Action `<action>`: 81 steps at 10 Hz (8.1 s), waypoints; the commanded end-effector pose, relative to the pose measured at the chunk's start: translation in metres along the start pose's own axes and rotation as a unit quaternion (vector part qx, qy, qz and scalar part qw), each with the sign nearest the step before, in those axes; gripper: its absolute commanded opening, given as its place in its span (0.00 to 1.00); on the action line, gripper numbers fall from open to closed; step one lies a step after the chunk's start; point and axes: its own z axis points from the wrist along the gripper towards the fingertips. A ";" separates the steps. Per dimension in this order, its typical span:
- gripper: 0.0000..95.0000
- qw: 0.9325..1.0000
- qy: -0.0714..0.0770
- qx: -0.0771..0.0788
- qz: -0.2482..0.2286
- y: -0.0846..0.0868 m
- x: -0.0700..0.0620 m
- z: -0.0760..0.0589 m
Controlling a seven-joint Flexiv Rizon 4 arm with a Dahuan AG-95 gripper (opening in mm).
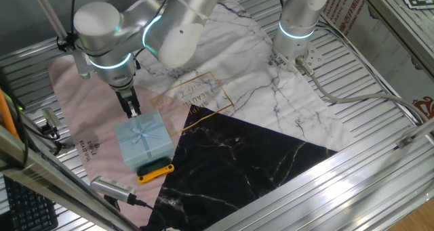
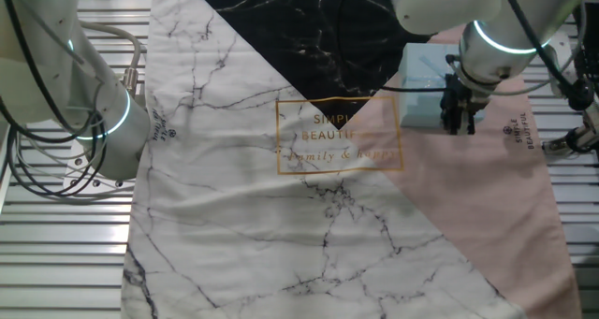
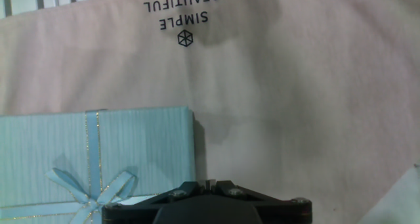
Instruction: Slide the outer casing onto the gift box
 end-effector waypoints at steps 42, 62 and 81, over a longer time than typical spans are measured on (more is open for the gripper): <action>0.00 0.998 0.008 -0.023 -0.056 0.061 -0.018 -0.039; 0.00 0.998 0.015 -0.026 0.063 0.108 -0.020 -0.045; 0.00 0.996 0.011 -0.034 0.079 0.152 -0.013 -0.045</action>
